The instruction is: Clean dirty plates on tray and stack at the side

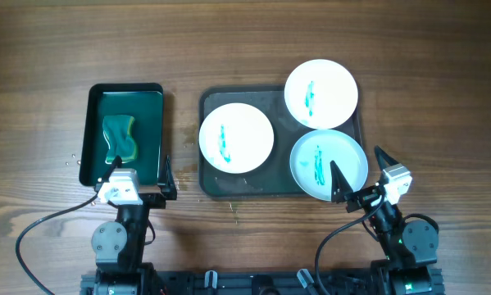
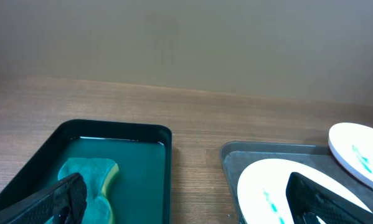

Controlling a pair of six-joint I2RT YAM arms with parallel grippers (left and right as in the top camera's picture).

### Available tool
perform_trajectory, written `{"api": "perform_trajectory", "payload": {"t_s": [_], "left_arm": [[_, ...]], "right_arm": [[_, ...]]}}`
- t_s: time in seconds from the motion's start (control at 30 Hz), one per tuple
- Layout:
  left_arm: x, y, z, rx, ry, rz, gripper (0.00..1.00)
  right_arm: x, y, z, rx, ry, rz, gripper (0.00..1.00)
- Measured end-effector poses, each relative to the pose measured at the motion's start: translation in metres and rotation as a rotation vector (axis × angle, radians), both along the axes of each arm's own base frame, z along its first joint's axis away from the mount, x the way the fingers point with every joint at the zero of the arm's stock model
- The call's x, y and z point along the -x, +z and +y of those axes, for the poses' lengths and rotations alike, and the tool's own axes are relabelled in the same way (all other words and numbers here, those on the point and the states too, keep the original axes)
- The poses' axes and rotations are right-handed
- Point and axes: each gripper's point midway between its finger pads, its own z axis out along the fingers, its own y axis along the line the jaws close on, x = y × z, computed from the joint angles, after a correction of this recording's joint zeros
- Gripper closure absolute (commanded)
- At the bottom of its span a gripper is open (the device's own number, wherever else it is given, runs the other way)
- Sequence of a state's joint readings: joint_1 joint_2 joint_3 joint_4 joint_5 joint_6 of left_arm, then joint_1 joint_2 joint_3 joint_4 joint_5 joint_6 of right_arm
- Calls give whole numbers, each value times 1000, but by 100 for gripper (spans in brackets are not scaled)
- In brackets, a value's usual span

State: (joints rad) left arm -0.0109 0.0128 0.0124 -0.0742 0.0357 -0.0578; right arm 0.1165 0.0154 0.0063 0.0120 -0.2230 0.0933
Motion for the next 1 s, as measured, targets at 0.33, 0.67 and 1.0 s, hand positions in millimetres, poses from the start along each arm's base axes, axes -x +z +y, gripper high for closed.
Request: {"api": "perform_trajectory", "payload": {"t_s": [0.33,0.67,1.0], "left_arm": [[0,0,0,0,-2,-2,0],[1,-1,-8,4,-45,23,0],[-2,37,-8,5,-45,122,0]], "right_arm": [[0,0,0,-115,1,41,0],[1,0,3,-232,17,85,0],[4,17,18,-228,102,178,0]]}}
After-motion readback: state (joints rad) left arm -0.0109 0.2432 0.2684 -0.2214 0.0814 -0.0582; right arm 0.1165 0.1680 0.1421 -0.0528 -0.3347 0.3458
